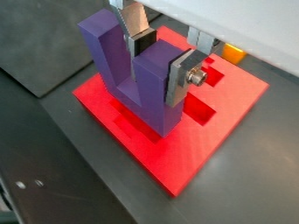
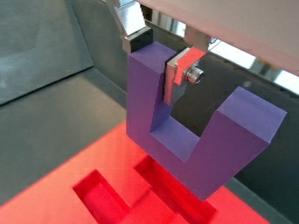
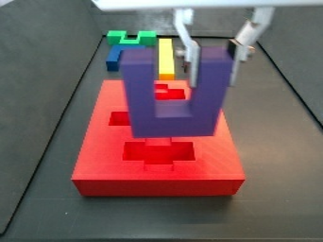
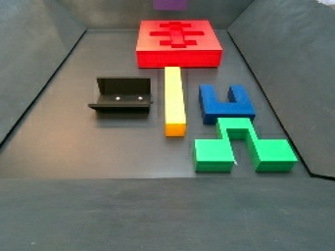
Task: Pick up the purple object. Move up. Place the purple object on the fixture. Regrasp the purple object. Move to above the board. Insert the purple object.
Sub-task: Insert the purple object.
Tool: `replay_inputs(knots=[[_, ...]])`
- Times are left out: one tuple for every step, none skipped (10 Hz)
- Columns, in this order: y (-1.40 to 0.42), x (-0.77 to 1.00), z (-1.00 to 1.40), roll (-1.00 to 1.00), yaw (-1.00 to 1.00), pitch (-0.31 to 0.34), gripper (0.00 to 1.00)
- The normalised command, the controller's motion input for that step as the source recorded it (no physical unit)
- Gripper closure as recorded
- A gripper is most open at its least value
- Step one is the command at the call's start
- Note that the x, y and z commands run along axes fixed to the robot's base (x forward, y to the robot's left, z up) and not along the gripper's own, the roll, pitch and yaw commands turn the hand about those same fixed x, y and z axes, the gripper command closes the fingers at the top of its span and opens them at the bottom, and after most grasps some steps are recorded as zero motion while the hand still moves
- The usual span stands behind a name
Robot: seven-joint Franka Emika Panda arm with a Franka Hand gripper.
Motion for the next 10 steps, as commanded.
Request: replay_inputs(knots=[[-0.11,0.09,-0.22,0.24,0.0,-0.01,1.0],[-0.01,0.0,-0.32,0.15,0.0,0.0,1.0],[0.0,0.0,-0.38,0.17,-0.02,0.066,1.0],[0.07,-0.12,-0.39,0.0,-0.05,0.036,1.0],[0.0,-0.04,-0.36,-0.05,-0.02,0.0,1.0],[0.0,0.0,-0.33,-0.04,0.0,0.0,1.0],[0.0,0.0,-0.29,-0.06,0.0,0.0,1.0],[0.0,-0.04,-0.27,-0.09,0.0,0.0,1.0],[0.07,-0.11,-0.2,-0.14,0.0,-0.041,1.0],[0.15,-0.23,-0.09,-0.18,0.0,-0.081,1.0]])
